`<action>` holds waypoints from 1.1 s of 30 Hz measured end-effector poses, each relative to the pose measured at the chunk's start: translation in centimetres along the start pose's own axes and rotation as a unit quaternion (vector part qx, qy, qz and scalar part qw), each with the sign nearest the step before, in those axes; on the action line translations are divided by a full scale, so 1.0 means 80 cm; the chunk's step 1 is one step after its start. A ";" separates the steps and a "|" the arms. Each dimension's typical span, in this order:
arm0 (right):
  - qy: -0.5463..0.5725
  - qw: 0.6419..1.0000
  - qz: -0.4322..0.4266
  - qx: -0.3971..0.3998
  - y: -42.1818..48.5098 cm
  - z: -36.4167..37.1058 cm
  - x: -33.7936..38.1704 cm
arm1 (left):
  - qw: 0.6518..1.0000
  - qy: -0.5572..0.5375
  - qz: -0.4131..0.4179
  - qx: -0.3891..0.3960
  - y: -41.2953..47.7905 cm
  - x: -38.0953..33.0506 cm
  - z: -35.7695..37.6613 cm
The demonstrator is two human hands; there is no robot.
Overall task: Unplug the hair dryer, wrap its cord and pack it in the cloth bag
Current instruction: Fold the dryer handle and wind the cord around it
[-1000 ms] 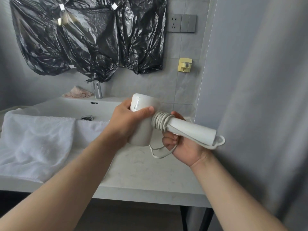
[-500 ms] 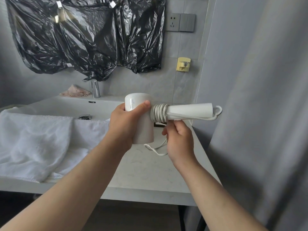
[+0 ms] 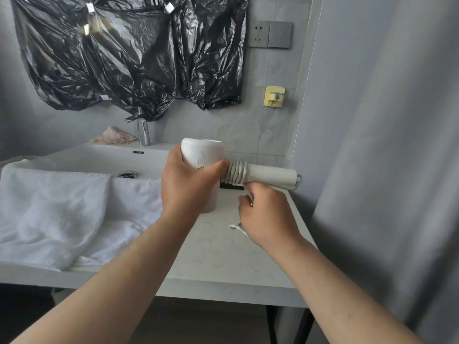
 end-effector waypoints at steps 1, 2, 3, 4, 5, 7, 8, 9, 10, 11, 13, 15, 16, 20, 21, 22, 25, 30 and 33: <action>0.016 0.999 -0.004 -0.038 -0.001 -0.005 0.000 | 1.000 0.008 0.006 -0.006 0.000 -0.003 0.000; 0.042 0.996 -0.002 -0.073 -0.001 -0.009 0.000 | 1.000 0.012 0.010 -0.010 0.001 -0.006 -0.001; 0.070 0.993 0.006 -0.091 0.001 -0.013 -0.002 | 1.000 0.009 0.011 -0.013 0.003 -0.006 -0.001; 0.087 0.992 0.016 -0.095 0.004 -0.016 -0.004 | 1.000 0.001 0.007 -0.014 0.004 -0.006 -0.002; 0.086 0.992 0.019 -0.089 0.008 -0.017 -0.005 | 1.000 -0.002 0.003 -0.013 0.005 -0.004 -0.002; 0.049 0.996 0.006 -0.070 0.016 -0.020 -0.007 | 1.000 0.008 0.002 -0.004 0.005 -0.002 -0.002; 0.031 0.997 0.000 -0.064 0.018 -0.023 -0.007 | 1.000 0.018 0.006 0.001 0.004 -0.002 -0.001; 0.021 0.998 -0.003 -0.059 0.021 -0.025 -0.008 | 1.000 0.027 0.011 0.005 0.004 -0.002 -0.001; 0.018 0.998 -0.003 -0.053 0.024 -0.026 -0.009 | 0.999 0.033 0.017 0.007 0.003 -0.003 -0.002; 0.016 0.999 -0.005 -0.048 0.025 -0.026 -0.010 | 0.999 0.037 0.023 0.007 0.002 -0.004 -0.003; 0.016 0.999 -0.007 -0.045 0.027 -0.026 -0.010 | 0.998 0.047 0.033 0.006 0.001 -0.007 -0.005; 0.024 0.999 -0.006 -0.045 0.027 -0.025 -0.011 | 0.997 0.058 0.044 0.009 0.000 -0.010 -0.006; 0.026 0.999 -0.005 -0.042 0.026 -0.025 -0.011 | 0.997 0.066 0.049 0.011 -0.001 -0.011 -0.006; 0.016 0.999 -0.008 -0.034 0.024 -0.024 -0.011 | 0.993 0.099 0.067 0.019 -0.006 -0.015 -0.004; 0.010 0.999 -0.006 -0.032 0.024 -0.025 -0.009 | 0.993 0.100 0.066 0.018 -0.006 -0.015 -0.004; 0.006 1.000 -0.003 -0.022 0.024 -0.026 -0.007 | 0.993 0.099 0.065 0.018 -0.006 -0.014 -0.004; -0.015 0.998 -0.001 0.063 0.025 -0.028 -0.001 | 0.988 0.124 0.089 0.037 -0.004 -0.014 -0.004; 0.031 0.990 0.015 0.139 0.034 -0.028 -0.002 | 0.988 0.135 0.075 0.018 0.004 -0.019 -0.009; 0.017 0.989 -0.017 0.143 0.033 -0.019 0.006 | 0.993 0.118 0.003 0.009 0.012 -0.016 -0.006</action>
Point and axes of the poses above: each hand's wrist, its own y-axis towards the middle knuckle, its own z-axis out of the palm, x = y × z, the point moved 4 cm from there along y, towards the middle knuckle, and after that the axes turned 7 degrees about y, right-handed, at the moved point
